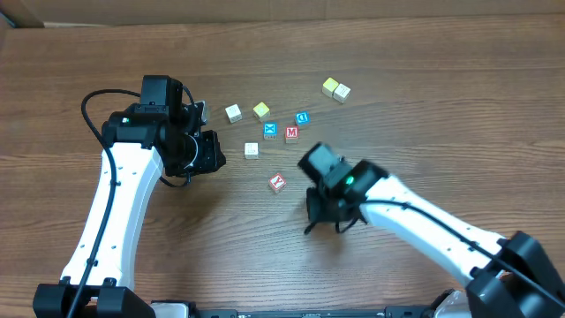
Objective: Flip 3 blocks
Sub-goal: 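Lower the right gripper onto the green V block and grasp it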
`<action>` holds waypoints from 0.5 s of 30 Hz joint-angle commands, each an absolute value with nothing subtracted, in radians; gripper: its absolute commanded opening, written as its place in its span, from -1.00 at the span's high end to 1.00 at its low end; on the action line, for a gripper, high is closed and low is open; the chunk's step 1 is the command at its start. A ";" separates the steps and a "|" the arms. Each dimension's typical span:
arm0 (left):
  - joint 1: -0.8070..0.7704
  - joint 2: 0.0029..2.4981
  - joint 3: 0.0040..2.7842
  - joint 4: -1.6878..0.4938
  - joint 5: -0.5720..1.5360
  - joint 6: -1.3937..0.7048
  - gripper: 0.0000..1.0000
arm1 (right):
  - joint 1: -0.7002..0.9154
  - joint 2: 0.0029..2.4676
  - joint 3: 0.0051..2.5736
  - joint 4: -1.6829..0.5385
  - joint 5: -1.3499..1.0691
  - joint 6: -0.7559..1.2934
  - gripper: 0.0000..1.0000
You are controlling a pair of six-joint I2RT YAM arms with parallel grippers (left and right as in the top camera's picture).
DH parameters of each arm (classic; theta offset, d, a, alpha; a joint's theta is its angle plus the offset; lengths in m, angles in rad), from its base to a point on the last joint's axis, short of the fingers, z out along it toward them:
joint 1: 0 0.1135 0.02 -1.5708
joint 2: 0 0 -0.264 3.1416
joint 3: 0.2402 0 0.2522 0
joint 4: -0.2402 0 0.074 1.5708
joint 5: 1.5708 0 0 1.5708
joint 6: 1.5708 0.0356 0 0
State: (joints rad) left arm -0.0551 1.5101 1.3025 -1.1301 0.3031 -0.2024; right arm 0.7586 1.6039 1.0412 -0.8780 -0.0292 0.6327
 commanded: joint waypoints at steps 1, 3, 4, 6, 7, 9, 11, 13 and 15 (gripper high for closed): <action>-0.059 1.517 1.324 -1.131 0.304 -0.194 0.56 | 0.780 1.599 0.982 -0.822 -0.027 0.747 0.92; -0.060 1.517 1.324 -1.131 0.304 -0.194 0.55 | 0.781 1.599 0.956 -0.793 -0.025 0.760 0.92; -0.060 1.517 1.324 -1.131 0.304 -0.194 0.54 | 0.776 1.599 0.946 -0.786 -0.014 0.777 0.92; -0.060 1.517 1.324 -1.131 0.304 -0.194 0.49 | 0.762 1.599 0.933 -0.785 0.020 0.817 0.92; -0.060 1.517 1.324 -1.131 0.304 -0.194 0.49 | 0.752 1.599 0.925 -0.778 0.033 0.822 0.92; -0.060 1.517 1.324 -1.130 0.304 -0.194 0.49 | 0.725 1.599 0.907 -0.737 0.023 0.804 0.92; -0.059 1.517 1.324 -1.129 0.304 -0.194 0.48 | 0.714 1.599 0.900 -0.708 0.022 0.762 0.92; -0.060 1.517 1.324 -1.128 0.304 -0.194 0.45 | 0.711 1.599 0.900 -0.674 0.017 0.697 0.92; -0.060 1.517 1.324 -1.127 0.304 -0.194 0.46 | 0.711 1.600 0.900 -0.669 0.018 0.684 0.92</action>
